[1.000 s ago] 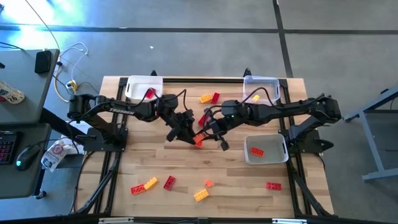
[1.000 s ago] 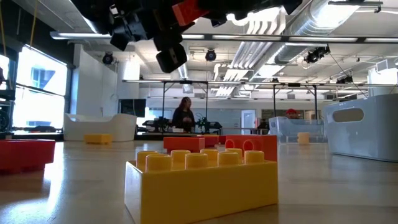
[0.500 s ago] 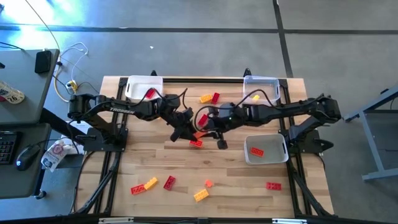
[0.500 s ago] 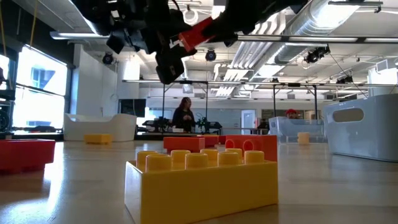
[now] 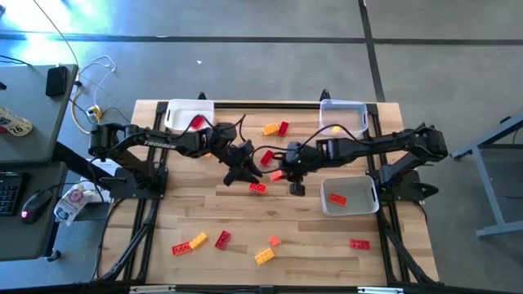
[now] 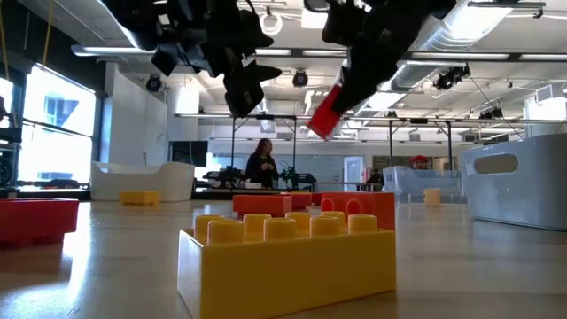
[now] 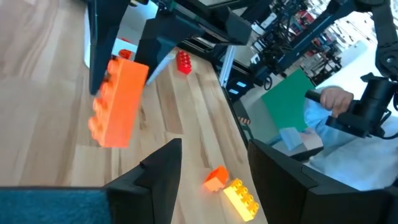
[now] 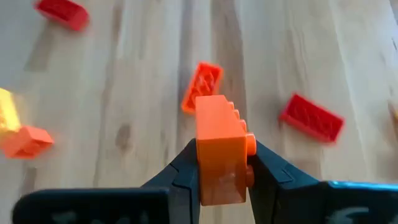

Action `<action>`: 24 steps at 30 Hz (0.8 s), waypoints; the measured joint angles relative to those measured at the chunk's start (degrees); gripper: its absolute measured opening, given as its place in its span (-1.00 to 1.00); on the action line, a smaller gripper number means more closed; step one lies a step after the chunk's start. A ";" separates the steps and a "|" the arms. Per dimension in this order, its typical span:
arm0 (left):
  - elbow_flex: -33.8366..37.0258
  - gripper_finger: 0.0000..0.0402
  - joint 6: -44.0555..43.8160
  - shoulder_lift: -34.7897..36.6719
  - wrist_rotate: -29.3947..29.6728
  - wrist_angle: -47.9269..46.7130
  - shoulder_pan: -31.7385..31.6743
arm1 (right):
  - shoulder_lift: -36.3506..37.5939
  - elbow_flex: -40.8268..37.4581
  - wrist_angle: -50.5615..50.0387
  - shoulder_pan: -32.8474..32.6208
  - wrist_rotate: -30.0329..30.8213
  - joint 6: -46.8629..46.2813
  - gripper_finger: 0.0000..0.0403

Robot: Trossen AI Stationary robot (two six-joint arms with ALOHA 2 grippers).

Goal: Sort & place blocks by color
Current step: Put the orange game piece into the gray bin

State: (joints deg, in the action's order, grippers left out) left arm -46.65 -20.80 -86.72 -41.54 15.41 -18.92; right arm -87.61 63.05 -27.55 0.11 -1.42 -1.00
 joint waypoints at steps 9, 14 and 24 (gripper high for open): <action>0.00 -0.16 2.46 -0.02 0.26 -6.99 -3.47 | 0.26 0.00 -12.10 -4.29 12.09 -8.67 -0.65; 0.00 -0.16 2.89 -0.02 2.95 -11.59 -5.55 | 0.77 0.02 -17.01 -7.29 19.13 -13.67 -0.64; 0.04 -0.16 4.85 1.11 13.75 -22.34 -7.82 | 5.33 0.09 -28.23 -12.24 26.24 -25.64 -0.65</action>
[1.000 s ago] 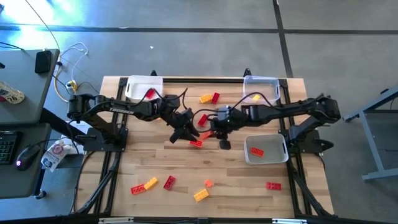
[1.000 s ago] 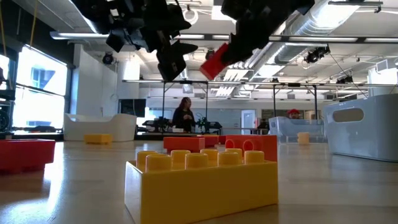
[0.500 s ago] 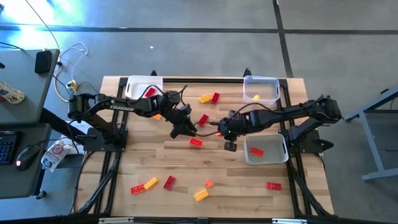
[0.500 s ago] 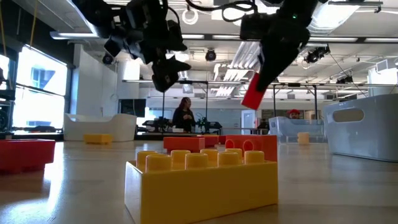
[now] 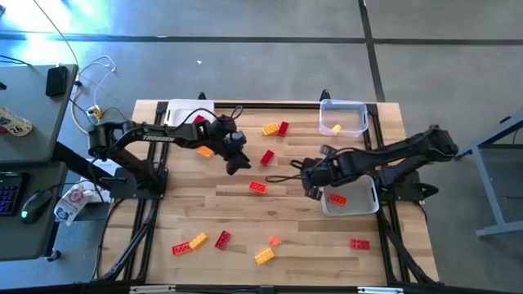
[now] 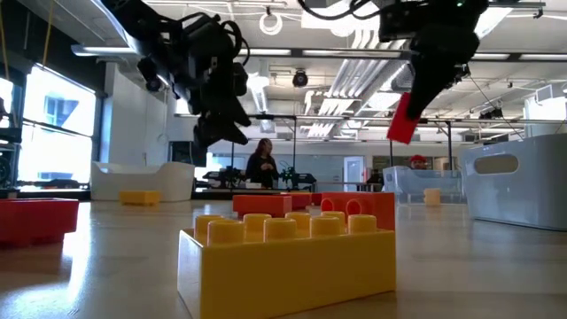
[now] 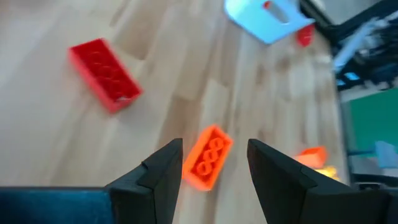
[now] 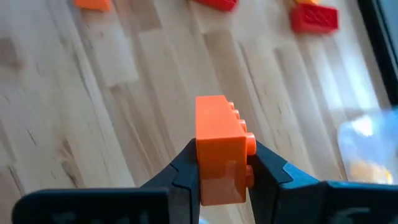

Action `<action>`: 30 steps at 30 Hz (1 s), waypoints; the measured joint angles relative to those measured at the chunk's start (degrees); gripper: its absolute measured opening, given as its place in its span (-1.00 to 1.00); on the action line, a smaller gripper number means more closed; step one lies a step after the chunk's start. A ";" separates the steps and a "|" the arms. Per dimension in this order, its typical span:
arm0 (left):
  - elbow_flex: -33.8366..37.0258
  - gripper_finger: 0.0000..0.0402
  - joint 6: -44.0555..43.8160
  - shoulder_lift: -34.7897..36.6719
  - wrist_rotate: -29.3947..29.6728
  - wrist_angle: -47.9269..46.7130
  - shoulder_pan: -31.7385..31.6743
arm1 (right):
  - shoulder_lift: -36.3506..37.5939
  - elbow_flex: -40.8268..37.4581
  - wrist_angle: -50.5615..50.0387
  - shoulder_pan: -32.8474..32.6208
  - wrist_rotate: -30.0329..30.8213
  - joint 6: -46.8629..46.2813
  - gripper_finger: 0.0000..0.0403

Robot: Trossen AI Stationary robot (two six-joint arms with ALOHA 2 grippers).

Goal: Sort & place blocks by color
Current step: Put the orange game piece into the gray bin

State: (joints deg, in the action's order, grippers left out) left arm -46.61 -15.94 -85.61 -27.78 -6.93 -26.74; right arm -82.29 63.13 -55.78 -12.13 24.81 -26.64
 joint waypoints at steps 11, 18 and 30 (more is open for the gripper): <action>0.02 -0.17 5.04 8.42 15.98 -12.29 -0.24 | 5.12 0.00 -13.32 -6.86 2.13 -18.99 -0.63; 0.02 -0.17 6.27 12.49 23.38 -19.22 -0.24 | 5.12 0.00 -19.35 -11.97 2.09 -26.62 -0.63; 0.02 -0.17 10.19 13.87 33.16 -28.07 -0.24 | 5.10 -5.05 -21.51 -18.59 -5.18 -45.37 -0.63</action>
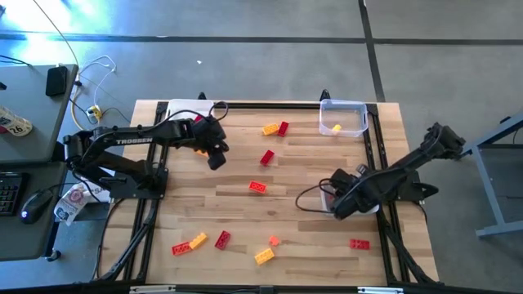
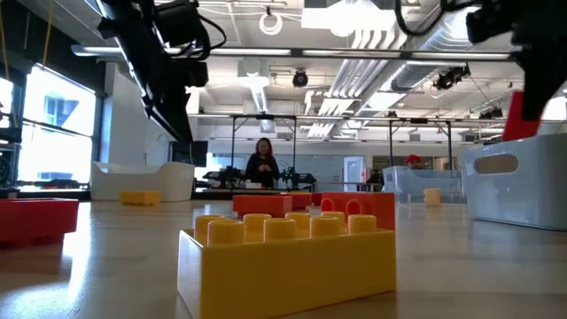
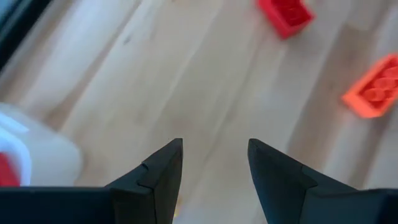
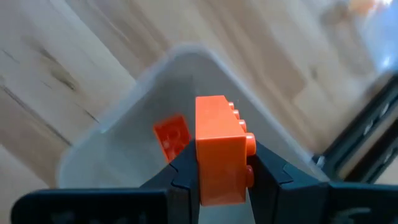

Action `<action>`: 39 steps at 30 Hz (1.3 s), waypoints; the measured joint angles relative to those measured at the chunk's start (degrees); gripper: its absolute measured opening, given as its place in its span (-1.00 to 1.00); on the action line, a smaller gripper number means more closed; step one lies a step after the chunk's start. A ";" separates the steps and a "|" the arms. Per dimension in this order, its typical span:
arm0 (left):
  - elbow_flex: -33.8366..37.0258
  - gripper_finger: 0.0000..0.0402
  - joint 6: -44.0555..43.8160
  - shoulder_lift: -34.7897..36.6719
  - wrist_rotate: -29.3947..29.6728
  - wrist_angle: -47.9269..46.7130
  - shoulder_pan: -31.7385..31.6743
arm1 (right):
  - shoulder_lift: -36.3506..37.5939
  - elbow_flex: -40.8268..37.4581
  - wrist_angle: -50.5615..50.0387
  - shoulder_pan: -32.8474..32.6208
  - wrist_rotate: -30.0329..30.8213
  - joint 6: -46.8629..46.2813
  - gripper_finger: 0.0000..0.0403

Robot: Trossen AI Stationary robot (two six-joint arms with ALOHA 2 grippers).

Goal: Sort & place blocks by color
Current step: Put the orange game piece into the gray bin

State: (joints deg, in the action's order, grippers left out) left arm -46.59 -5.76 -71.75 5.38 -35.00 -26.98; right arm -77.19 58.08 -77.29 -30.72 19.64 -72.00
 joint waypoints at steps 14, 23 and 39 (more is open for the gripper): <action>0.00 -0.17 -4.03 -0.20 3.07 -8.66 -0.61 | -0.04 -7.41 6.57 -2.77 -8.06 -9.91 -0.55; 0.00 -0.17 -7.35 -0.20 2.04 -11.26 -1.50 | -0.04 -7.41 9.63 -2.75 -5.84 -10.54 -0.38; 0.00 -0.17 -17.92 -0.24 -11.32 -13.09 3.72 | -0.04 -7.39 9.04 -2.66 -2.20 -9.42 -0.02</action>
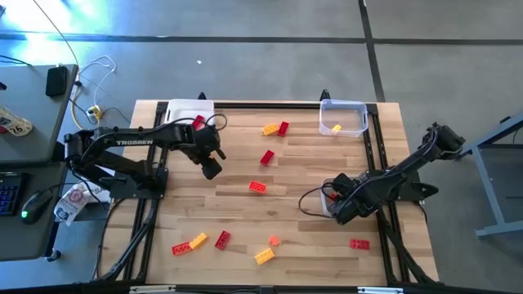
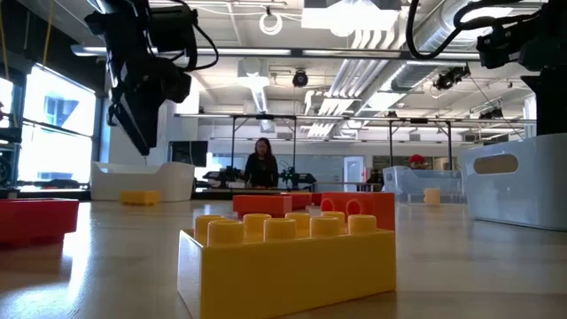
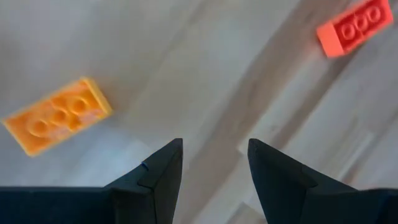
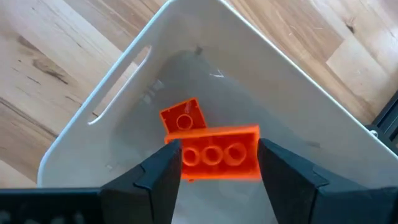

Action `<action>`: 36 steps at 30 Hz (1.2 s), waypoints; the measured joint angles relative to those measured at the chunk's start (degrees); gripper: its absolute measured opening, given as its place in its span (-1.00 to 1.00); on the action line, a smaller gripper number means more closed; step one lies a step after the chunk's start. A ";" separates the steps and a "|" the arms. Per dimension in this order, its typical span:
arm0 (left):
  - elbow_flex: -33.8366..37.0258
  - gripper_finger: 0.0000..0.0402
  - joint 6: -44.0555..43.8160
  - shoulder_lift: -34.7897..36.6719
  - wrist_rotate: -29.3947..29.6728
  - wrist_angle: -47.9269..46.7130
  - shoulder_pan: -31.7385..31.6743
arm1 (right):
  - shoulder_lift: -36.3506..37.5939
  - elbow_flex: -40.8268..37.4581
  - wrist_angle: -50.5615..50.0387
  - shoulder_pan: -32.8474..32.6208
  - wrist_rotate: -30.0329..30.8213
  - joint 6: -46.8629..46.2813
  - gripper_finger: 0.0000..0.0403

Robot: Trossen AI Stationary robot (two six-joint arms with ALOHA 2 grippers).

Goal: Sort & place blocks by color
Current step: Put the orange game piece into the gray bin, then put the yellow game piece into the transparent bin

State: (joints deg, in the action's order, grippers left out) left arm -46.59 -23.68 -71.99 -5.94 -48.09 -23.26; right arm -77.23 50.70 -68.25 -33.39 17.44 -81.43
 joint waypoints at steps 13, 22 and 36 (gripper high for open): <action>0.00 -0.17 -13.50 0.00 -2.44 -6.56 15.22 | 0.00 2.69 -1.11 -0.02 3.50 2.77 -0.02; 0.00 -0.17 -26.89 0.00 -1.92 -6.17 28.66 | 0.02 10.72 -3.59 0.42 16.56 10.35 -0.02; 0.00 -0.17 -48.41 0.00 1.64 0.65 45.29 | 0.02 12.28 -1.51 12.57 22.86 23.91 -0.02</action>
State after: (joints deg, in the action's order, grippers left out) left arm -46.59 -72.09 -71.99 -4.30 -47.45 22.02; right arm -77.21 62.98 -69.76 -20.81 40.30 -57.52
